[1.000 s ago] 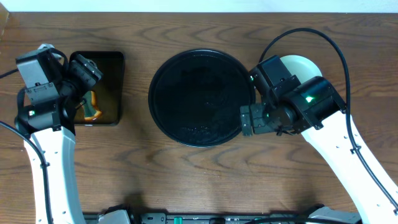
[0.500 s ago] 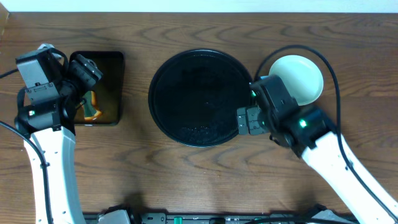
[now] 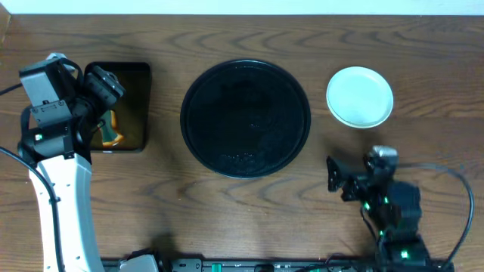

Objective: Clean dirty plates on tray and stack at the side

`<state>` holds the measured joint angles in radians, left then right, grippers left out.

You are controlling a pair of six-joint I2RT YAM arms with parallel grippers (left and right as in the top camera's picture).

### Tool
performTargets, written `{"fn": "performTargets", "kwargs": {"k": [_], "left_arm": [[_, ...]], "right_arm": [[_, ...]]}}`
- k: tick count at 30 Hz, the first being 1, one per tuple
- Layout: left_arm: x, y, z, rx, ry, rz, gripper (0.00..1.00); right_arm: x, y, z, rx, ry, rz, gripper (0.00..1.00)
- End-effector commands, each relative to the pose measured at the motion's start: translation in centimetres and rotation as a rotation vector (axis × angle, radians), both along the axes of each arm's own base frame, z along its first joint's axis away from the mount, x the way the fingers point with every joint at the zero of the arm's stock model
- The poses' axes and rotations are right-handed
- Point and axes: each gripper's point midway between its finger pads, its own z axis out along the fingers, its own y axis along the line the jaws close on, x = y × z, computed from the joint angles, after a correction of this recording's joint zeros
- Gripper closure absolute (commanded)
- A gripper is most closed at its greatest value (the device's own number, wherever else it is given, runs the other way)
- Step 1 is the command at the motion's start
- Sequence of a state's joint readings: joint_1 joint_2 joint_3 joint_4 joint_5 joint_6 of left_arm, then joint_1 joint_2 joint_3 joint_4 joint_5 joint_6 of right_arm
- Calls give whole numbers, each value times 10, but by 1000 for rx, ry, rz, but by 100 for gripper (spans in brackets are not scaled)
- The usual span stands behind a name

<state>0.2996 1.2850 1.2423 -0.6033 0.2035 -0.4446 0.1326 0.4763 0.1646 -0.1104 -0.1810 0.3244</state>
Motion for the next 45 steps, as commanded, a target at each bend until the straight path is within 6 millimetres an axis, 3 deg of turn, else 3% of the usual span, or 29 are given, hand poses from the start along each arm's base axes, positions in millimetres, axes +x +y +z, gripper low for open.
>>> {"fn": "performTargets", "kwargs": {"k": [1, 7, 13, 17, 22, 28, 45], "left_arm": [[1, 2, 4, 2, -6, 7, 21], [1, 2, 4, 2, -6, 7, 22], [1, 2, 4, 2, -6, 7, 21], [1, 2, 4, 2, -6, 7, 21], [1, 2, 4, 2, -6, 7, 21], [1, 2, 4, 2, -6, 7, 21], [1, 2, 4, 2, -6, 7, 21]], "right_arm": [[-10, 4, -1, 36, -146, 48, 1], [-9, -17, 28, -35, -313, -27, 1], [-6, -49, 36, -74, -349, -161, 1], [-7, -51, 45, -193, -412, -142, 1], [-6, -67, 41, -264, -397, -223, 1], [-6, -57, 41, -382, -420, -157, 1], [-6, -56, 42, -381, -424, -149, 1]]}}
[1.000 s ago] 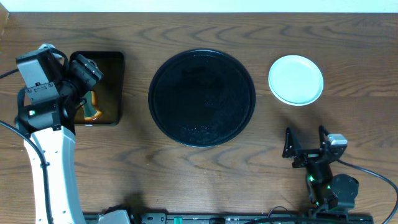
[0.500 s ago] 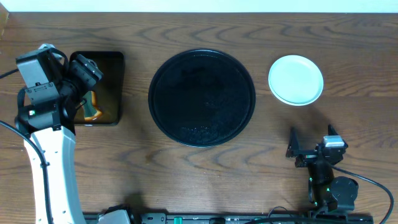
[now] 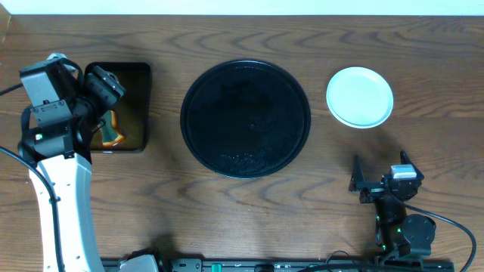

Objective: Clean dirty plates on tray and stack at the side

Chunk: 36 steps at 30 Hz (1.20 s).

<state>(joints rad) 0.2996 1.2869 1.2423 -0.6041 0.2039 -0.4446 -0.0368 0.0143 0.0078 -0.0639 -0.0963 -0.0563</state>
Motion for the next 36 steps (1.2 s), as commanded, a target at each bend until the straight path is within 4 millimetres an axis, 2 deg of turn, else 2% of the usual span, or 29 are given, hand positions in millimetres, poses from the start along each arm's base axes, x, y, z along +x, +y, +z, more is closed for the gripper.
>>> {"fn": "performTargets", "kwargs": {"k": [1, 11, 15, 17, 19, 23, 25, 30, 36], "left_arm": [[0, 2, 4, 3, -8, 7, 21], [0, 2, 4, 4, -7, 7, 21], [-11, 7, -7, 33, 62, 26, 21], [-26, 8, -22, 50, 150, 22, 21], [-45, 6, -46, 74, 277, -18, 21], [-54, 2, -89, 151, 384, -162, 21], [-68, -2, -120, 178, 412, -215, 21], [-80, -16, -149, 191, 312, -248, 21], [-83, -32, -163, 261, 155, -276, 21]], "right_arm": [[0, 1, 0, -13, -4, 3, 1], [0, 1, 0, -13, -4, 3, 1], [0, 1, 0, -13, -4, 3, 1], [0, 1, 0, -13, -4, 3, 1], [0, 1, 0, -13, -4, 3, 1], [0, 1, 0, -13, -4, 3, 1], [0, 1, 0, -13, -4, 3, 1], [0, 1, 0, -13, -4, 3, 1], [0, 1, 0, -13, -4, 3, 1]]}}
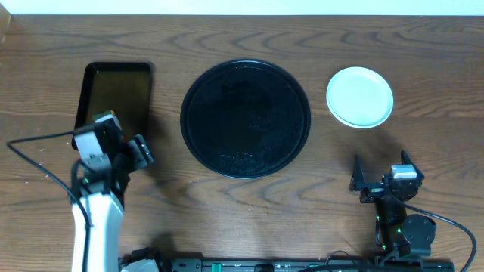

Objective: Clean dirty plates on tray and stack at the side

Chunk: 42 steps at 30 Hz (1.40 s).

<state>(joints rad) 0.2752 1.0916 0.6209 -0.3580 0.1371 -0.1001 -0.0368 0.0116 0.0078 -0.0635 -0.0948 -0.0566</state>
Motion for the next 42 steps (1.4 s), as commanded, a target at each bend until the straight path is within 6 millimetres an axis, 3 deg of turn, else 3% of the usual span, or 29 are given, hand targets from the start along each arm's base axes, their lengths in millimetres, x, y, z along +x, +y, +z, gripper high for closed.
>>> {"fn": "performTargets", "kwargs": {"k": [1, 7, 18, 27, 34, 38, 42], "left_arm": [[-4, -15, -7, 26, -82, -64, 21], [-5, -27, -16, 64, -238, -105, 21], [-22, -29, -32, 106, -374, -96, 21], [-22, -42, -27, 126, -410, -142, 21], [-31, -53, -36, 223, -402, -203, 21], [-31, -53, -20, 236, -463, -202, 21], [-37, -53, -21, 236, -456, -202, 21]], "right_arm": [[0, 2, -1, -12, -1, 5, 1], [0, 2, -1, -12, -1, 5, 1], [0, 2, -1, -12, -1, 5, 1], [0, 2, -1, -12, -1, 5, 1], [0, 2, -1, -12, -1, 5, 1], [0, 2, -1, -12, -1, 5, 1], [0, 2, -1, -12, -1, 5, 1]]}}
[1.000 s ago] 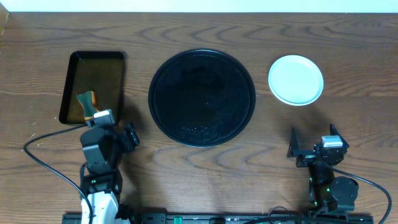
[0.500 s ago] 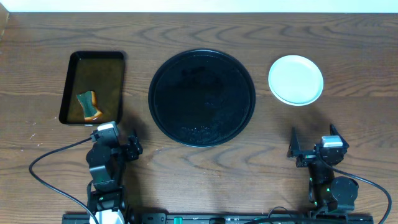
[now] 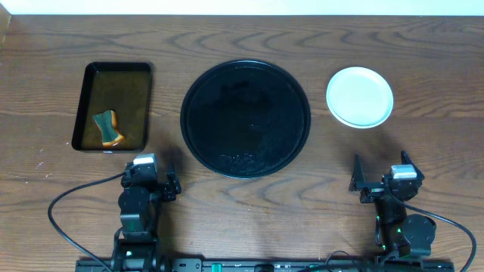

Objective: Clean dirty plates on tray and stack at the side

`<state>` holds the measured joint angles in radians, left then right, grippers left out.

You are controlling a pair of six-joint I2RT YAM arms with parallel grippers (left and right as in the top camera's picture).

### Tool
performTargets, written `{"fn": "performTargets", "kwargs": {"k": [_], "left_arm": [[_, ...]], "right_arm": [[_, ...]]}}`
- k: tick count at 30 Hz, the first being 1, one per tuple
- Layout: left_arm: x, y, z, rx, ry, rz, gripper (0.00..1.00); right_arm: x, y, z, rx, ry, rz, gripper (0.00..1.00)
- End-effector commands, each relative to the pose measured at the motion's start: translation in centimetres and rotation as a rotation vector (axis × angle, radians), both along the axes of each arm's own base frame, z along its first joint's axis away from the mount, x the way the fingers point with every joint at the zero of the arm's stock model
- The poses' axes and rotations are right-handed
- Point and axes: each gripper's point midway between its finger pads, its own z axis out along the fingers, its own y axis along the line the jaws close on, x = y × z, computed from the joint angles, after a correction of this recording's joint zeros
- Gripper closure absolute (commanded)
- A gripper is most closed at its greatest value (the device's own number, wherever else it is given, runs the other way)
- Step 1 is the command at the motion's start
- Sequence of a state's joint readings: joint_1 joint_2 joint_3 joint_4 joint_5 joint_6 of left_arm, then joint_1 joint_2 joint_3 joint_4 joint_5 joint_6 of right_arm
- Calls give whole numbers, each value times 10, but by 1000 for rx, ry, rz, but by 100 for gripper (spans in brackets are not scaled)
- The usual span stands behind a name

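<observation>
A round black tray (image 3: 245,118) lies in the middle of the table with nothing on it. White plates (image 3: 359,97) sit stacked at the far right. A small rectangular black tray (image 3: 113,106) at the left holds an orange-and-green sponge (image 3: 108,128). My left gripper (image 3: 162,186) rests near the front edge, below the small tray, with nothing in it; its jaw state is unclear from above. My right gripper (image 3: 380,171) sits near the front right edge, fingers spread apart and empty.
The wooden table (image 3: 242,211) has a white wall edge along the back. Cables trail from both arm bases at the front edge.
My left arm has drawn back from beside the small tray to the front edge, uncovering the sponge in the tray. The right arm has not moved.
At first my left gripper hung over the small tray at the sponge, and my right arm was right of the round tray. The right arm then sat folded at the front right. The left arm then left the tray and now sits at the front.
</observation>
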<state>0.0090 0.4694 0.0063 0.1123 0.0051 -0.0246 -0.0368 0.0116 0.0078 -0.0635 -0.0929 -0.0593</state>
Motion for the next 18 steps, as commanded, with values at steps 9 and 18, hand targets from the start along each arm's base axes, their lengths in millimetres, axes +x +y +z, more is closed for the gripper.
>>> {"fn": "performTargets", "kwargs": {"k": [9, 18], "left_arm": [[-11, 6, 6, 34, -25, 27, 21], [-10, 6, 21, 32, -91, 28, 21]], "right_arm": [[0, 2, -1, -10, -1, 6, 1], [0, 2, -1, -10, -1, 6, 1]]}}
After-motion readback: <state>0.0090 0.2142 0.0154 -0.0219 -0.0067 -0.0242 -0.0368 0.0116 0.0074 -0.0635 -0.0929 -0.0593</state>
